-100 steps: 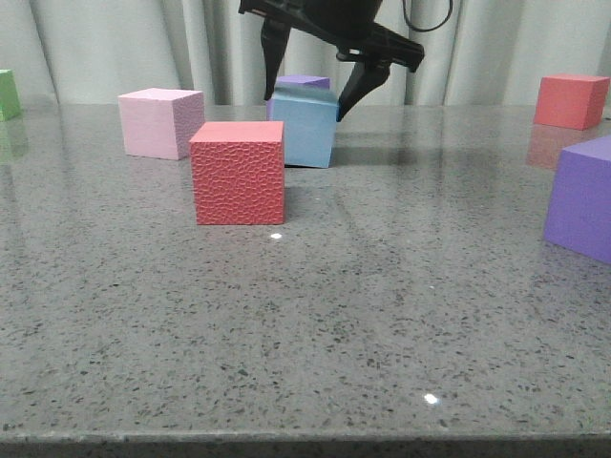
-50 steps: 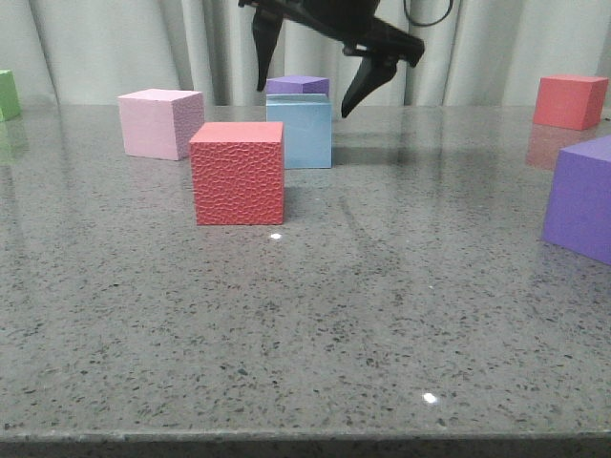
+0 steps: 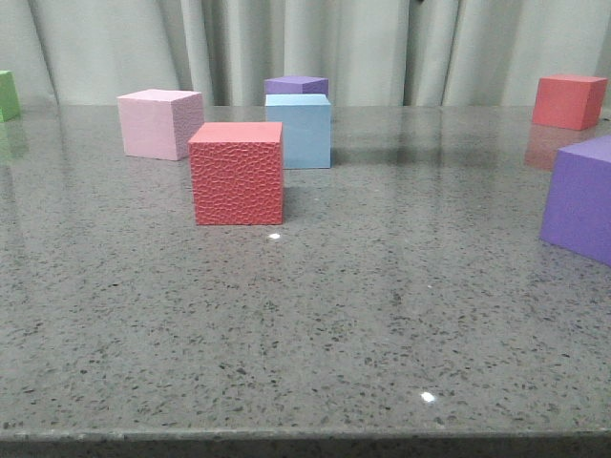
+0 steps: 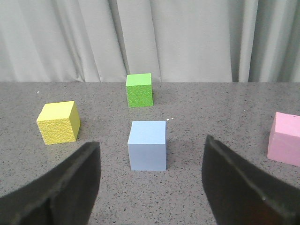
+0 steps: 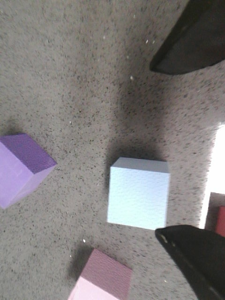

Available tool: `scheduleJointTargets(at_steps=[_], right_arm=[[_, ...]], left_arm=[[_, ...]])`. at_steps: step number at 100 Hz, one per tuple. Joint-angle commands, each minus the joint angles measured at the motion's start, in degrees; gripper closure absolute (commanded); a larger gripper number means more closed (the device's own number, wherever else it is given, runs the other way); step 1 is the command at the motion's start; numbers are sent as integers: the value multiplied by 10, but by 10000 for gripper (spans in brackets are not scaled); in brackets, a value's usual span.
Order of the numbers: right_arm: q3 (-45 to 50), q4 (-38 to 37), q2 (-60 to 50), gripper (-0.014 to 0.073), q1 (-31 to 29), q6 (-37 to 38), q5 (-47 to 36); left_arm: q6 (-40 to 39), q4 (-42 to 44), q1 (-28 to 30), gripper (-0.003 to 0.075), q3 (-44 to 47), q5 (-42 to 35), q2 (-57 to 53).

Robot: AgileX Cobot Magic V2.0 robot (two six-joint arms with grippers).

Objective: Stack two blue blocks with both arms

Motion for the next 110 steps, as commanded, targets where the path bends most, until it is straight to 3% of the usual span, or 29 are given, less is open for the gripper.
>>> scheduleJointTargets(at_steps=[1, 24, 52, 64, 79, 110], right_arm=[[4, -18, -68, -51, 0, -19, -16], [112, -61, -180, -51, 0, -16, -48], [313, -68, -329, -51, 0, -8, -126], [386, -68, -382, -51, 0, 3, -157], [429, -68, -424, -51, 0, 4, -165], [432, -68, -463, -51, 0, 4, -162]], left_arm=[[-4, -4, -5, 259, -22, -43, 3], [-4, -5, -5, 259, -22, -32, 3], [-4, -19, -5, 252, -51, 9, 16], [-4, -36, -5, 174, -91, 45, 47], [-4, -43, -5, 62, -149, 77, 106], [-4, -40, -5, 57, -315, 204, 264]])
